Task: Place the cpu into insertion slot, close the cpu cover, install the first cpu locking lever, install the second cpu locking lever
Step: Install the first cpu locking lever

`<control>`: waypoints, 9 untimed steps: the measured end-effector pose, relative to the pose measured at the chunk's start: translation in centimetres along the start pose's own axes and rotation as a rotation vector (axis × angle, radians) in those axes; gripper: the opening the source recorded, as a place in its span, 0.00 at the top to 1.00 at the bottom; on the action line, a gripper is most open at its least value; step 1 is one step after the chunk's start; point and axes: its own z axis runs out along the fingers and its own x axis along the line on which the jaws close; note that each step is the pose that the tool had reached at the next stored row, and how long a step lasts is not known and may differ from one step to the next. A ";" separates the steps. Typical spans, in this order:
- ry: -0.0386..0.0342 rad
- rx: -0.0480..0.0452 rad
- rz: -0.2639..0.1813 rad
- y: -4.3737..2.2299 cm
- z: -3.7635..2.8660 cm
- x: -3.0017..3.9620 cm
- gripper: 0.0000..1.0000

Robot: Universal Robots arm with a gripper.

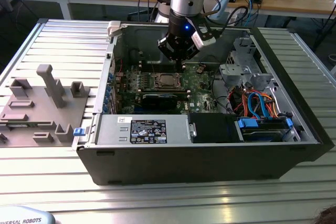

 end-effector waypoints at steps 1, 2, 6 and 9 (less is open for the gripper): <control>0.0000 0.0000 -0.001 0.00 0.00 0.00 0.89; 0.0000 0.0000 -0.001 0.00 0.00 0.00 0.89; -0.0001 0.0001 -0.003 0.00 0.00 0.00 0.89; -0.0001 0.0000 -0.005 0.00 0.00 0.00 0.89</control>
